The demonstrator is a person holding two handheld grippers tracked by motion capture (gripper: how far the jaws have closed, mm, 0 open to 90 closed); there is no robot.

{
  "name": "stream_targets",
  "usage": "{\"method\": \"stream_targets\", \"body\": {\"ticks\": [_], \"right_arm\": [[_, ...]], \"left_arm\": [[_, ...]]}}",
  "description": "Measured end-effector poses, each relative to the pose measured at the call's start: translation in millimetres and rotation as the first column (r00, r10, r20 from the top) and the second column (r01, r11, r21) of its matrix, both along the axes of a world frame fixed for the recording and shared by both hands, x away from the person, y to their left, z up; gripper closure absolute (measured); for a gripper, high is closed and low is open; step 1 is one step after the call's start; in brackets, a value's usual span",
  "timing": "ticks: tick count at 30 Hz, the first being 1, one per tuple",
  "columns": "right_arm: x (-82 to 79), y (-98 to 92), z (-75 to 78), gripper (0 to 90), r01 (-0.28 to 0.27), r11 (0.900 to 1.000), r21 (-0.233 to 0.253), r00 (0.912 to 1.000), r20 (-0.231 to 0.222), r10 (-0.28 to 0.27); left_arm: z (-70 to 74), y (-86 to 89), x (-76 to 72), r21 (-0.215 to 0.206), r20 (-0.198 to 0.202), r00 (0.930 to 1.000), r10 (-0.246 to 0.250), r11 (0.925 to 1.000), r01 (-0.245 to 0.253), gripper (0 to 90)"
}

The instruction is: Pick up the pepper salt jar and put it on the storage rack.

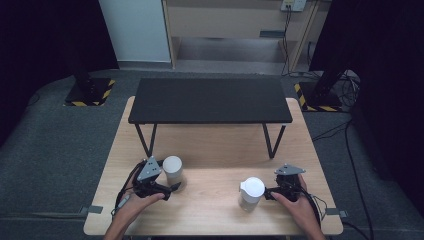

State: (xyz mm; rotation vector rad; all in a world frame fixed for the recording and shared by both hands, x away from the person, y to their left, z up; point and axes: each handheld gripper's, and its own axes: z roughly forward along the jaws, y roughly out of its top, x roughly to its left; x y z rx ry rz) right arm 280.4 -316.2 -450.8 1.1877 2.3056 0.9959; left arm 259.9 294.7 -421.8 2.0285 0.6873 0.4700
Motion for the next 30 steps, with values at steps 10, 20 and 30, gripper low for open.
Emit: {"method": "stream_targets", "body": {"ticks": [10,20,30], "right_arm": [[0.0,-0.1,0.0,3.9,0.000,1.000,0.000,1.0000,0.000,0.000],[-0.1,-0.1,0.0,4.0,-0.001,1.000,0.000,1.0000,0.000,0.001],[-0.2,-0.4,0.1,4.0,-0.002,1.000,0.000,1.0000,0.000,0.002]], "left_arm": [[-1.3,-0.3,3.5,-0.027,0.004,1.0000,0.002,0.9996,-0.002,3.5],[-5.9,6.2,3.4,-0.097,0.021,0.9997,0.016,0.9951,-0.014,16.8],[-7.5,5.2,5.7,-0.116,0.008,1.0000,-0.002,0.9933,0.003,33.0]]}}
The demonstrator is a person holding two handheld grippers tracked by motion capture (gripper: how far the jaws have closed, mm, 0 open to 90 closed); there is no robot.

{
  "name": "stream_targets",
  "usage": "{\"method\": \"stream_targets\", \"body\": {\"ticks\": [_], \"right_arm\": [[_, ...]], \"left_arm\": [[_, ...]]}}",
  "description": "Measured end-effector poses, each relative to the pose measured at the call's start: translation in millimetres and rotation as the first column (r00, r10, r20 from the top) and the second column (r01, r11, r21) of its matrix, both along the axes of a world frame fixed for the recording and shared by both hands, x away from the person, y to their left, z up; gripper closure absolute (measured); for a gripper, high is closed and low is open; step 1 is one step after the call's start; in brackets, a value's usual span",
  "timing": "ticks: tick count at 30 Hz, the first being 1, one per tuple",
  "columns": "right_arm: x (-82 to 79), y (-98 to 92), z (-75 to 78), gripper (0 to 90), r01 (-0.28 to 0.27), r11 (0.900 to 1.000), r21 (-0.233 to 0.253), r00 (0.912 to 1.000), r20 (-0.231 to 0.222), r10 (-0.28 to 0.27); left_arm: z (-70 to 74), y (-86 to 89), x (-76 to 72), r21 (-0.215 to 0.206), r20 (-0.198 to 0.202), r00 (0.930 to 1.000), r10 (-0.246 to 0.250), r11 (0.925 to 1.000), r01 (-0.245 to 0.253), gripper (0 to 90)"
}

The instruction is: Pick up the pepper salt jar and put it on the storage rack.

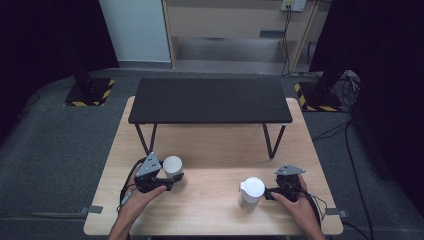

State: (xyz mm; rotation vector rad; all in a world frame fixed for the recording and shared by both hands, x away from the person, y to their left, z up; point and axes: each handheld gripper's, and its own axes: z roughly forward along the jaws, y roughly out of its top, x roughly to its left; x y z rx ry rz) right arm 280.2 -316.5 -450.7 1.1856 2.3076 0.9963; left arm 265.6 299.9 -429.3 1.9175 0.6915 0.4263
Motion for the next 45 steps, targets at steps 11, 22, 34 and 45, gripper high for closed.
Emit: {"method": "stream_targets", "body": {"ticks": [11,22,34,45], "right_arm": [[0.0,-0.1,0.0,4.0,0.000,1.000,0.000,1.0000,0.000,0.000],[0.0,-0.1,0.0,4.0,-0.001,1.000,0.000,1.0000,0.000,0.001],[0.0,-0.1,0.0,4.0,0.000,1.000,0.000,1.0000,0.000,0.000],[0.0,-0.1,0.0,4.0,-0.001,1.000,0.000,1.0000,0.000,0.001]], "left_arm": [[2.4,8.2,-0.2,-0.036,0.022,0.9984,-0.053,0.9979,0.054,33.3],[15.6,16.0,5.2,-0.019,0.035,0.9910,-0.129,0.9914,0.130,33.4],[30.1,22.8,14.1,-0.025,0.051,0.9785,-0.200,0.9792,0.201,33.4],[42.3,23.2,25.2,-0.023,0.039,0.9706,-0.238,0.9708,0.239,33.4]]}}
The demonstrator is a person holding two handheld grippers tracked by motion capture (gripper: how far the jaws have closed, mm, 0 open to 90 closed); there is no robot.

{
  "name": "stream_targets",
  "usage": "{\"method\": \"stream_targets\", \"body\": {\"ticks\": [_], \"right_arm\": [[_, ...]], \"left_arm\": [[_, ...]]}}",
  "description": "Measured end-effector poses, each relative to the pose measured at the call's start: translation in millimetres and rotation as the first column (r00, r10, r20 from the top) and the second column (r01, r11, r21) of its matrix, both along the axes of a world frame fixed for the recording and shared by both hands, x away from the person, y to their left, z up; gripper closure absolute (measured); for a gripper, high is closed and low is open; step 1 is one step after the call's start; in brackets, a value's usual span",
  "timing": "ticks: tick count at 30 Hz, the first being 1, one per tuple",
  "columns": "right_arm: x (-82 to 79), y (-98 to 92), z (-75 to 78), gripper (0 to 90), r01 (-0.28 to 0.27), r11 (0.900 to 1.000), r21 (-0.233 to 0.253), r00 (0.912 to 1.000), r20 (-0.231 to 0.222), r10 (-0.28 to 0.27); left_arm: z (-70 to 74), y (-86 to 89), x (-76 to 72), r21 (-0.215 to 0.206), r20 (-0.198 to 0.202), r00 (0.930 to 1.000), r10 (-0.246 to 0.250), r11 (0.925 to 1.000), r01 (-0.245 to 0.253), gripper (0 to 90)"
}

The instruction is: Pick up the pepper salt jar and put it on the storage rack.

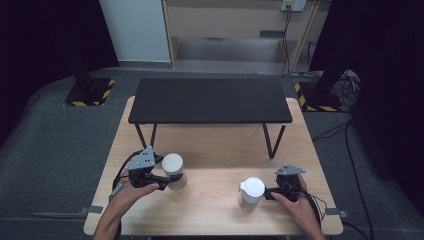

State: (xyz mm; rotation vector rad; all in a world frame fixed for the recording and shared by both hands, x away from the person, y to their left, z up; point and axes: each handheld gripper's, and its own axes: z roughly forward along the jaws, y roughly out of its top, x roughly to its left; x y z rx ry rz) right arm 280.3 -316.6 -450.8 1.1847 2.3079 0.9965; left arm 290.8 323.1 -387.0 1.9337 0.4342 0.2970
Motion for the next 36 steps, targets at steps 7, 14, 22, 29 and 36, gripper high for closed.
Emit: {"method": "stream_targets", "body": {"ticks": [7,14,22,29,36], "right_arm": [[0.0,0.0,0.0,4.0,0.000,1.000,0.000,1.0000,0.000,0.000],[0.0,0.0,0.0,4.0,0.000,1.000,0.000,1.0000,0.000,0.000],[0.0,0.0,0.0,4.0,0.000,1.000,0.000,1.0000,0.000,0.000],[0.0,0.0,0.0,4.0,0.000,1.000,0.000,1.0000,0.000,0.000],[0.0,0.0,0.0,4.0,0.000,1.000,0.000,1.0000,0.000,0.000]], "left_arm": [[5.2,0.1,8.3,-0.002,0.000,0.9996,-0.027,0.9996,0.027,33.4],[17.4,-2.9,12.4,0.007,0.006,0.9988,-0.049,0.9988,0.049,33.4],[32.9,-4.7,16.4,0.000,0.016,0.9983,-0.056,0.9984,0.056,33.4],[53.3,-9.0,22.0,-0.002,0.020,0.9982,-0.057,0.9984,0.057,33.4],[71.7,-10.3,26.3,-0.001,0.018,0.9983,-0.056,0.9984,0.056,33.4]]}}
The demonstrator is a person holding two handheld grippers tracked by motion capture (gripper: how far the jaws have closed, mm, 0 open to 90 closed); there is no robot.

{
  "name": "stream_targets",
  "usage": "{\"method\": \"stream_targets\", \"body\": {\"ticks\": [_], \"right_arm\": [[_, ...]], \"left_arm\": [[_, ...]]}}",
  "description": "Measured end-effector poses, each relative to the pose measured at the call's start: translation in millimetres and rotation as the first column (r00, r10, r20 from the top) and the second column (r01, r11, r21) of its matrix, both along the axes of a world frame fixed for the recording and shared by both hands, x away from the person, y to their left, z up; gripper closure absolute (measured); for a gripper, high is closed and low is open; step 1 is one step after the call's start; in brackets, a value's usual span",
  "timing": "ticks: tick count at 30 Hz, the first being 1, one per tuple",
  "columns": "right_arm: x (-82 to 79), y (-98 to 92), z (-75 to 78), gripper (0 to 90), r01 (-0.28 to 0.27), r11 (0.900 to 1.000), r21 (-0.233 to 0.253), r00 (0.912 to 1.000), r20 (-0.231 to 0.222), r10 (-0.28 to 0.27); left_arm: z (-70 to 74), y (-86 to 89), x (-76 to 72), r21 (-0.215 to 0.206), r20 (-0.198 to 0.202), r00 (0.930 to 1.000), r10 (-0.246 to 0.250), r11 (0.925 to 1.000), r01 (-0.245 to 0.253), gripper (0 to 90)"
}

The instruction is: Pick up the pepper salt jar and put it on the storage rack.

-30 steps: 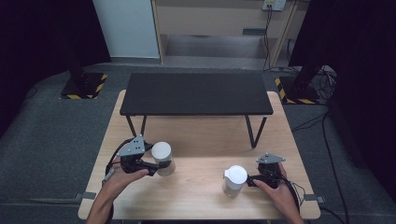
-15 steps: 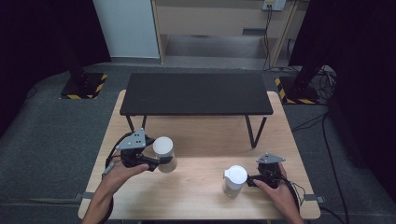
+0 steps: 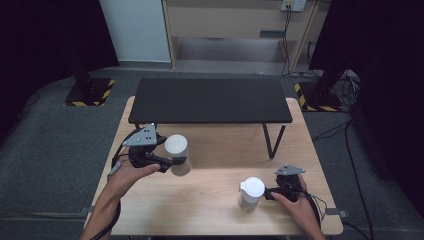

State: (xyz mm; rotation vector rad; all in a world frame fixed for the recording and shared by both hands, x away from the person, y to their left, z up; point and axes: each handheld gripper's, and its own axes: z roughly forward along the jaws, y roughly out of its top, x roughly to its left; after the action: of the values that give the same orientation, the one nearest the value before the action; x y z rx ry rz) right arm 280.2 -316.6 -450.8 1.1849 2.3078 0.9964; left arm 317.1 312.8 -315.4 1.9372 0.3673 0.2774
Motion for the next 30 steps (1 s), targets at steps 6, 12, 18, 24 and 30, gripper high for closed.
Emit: {"method": "stream_targets", "body": {"ticks": [6,12,18,24,30], "right_arm": [[0.0,0.0,0.0,4.0,0.000,1.000,0.000,1.0000,0.000,0.000],[0.0,0.0,0.0,4.0,0.000,1.000,0.000,1.0000,0.000,0.000],[0.0,0.0,0.0,4.0,0.000,1.000,0.000,1.0000,0.000,0.000],[0.0,0.0,0.0,4.0,0.000,1.000,0.000,1.0000,0.000,0.000],[0.0,0.0,0.0,4.0,0.000,1.000,0.000,1.0000,0.000,0.000]], "left_arm": [[12.6,3.6,1.4,0.003,-0.001,1.0000,0.009,1.0000,-0.009,33.4],[26.1,4.2,3.1,0.015,-0.004,0.9999,0.016,0.9998,-0.016,33.4],[37.3,3.0,6.6,0.023,-0.002,0.9997,0.023,0.9995,-0.023,33.4],[51.6,0.6,7.8,0.020,0.012,0.9997,0.021,0.9996,-0.021,33.4],[69.1,-1.2,8.6,0.024,0.027,0.9994,0.024,0.9994,-0.024,33.4]]}}
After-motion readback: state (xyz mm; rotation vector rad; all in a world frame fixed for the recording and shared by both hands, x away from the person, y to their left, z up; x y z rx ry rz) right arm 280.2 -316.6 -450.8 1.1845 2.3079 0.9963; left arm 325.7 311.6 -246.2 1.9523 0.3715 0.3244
